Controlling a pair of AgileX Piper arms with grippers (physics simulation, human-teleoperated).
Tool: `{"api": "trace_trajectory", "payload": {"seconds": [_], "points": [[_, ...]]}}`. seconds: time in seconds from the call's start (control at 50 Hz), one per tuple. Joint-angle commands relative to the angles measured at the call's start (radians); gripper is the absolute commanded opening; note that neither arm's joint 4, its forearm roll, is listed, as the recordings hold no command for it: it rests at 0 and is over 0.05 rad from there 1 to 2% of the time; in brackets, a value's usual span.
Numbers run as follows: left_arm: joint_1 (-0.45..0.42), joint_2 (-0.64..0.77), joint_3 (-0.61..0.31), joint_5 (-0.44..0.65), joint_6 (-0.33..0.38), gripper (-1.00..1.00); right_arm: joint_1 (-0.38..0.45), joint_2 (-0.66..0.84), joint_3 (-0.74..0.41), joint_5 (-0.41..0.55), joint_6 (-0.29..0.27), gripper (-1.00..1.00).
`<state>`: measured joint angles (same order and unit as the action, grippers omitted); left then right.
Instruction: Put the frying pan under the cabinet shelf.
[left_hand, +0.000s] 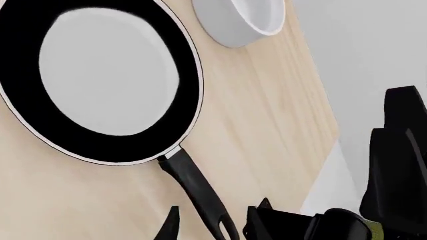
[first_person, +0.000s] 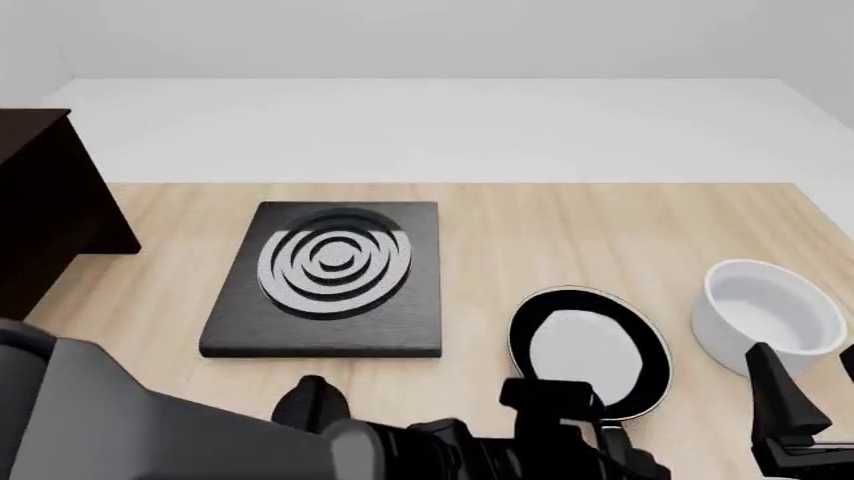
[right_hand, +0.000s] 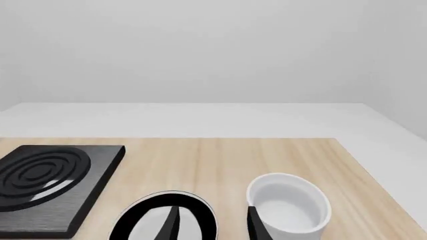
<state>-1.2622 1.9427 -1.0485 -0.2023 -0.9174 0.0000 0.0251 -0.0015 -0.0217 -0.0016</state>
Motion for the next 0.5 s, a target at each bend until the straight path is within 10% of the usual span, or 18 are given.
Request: {"api": "trace_trajectory", "payload": {"seconds": [0.02,0.5], "points": [[-0.013,0.037,0.009,-0.045,-0.034,1.0,0.0,0.0,0.0,0.0,0.0,1.0],[-0.013,0.078,-0.012,-0.095,-0.056,1.0,0.0,0.0,0.0,0.0,0.0,1.0]]}}
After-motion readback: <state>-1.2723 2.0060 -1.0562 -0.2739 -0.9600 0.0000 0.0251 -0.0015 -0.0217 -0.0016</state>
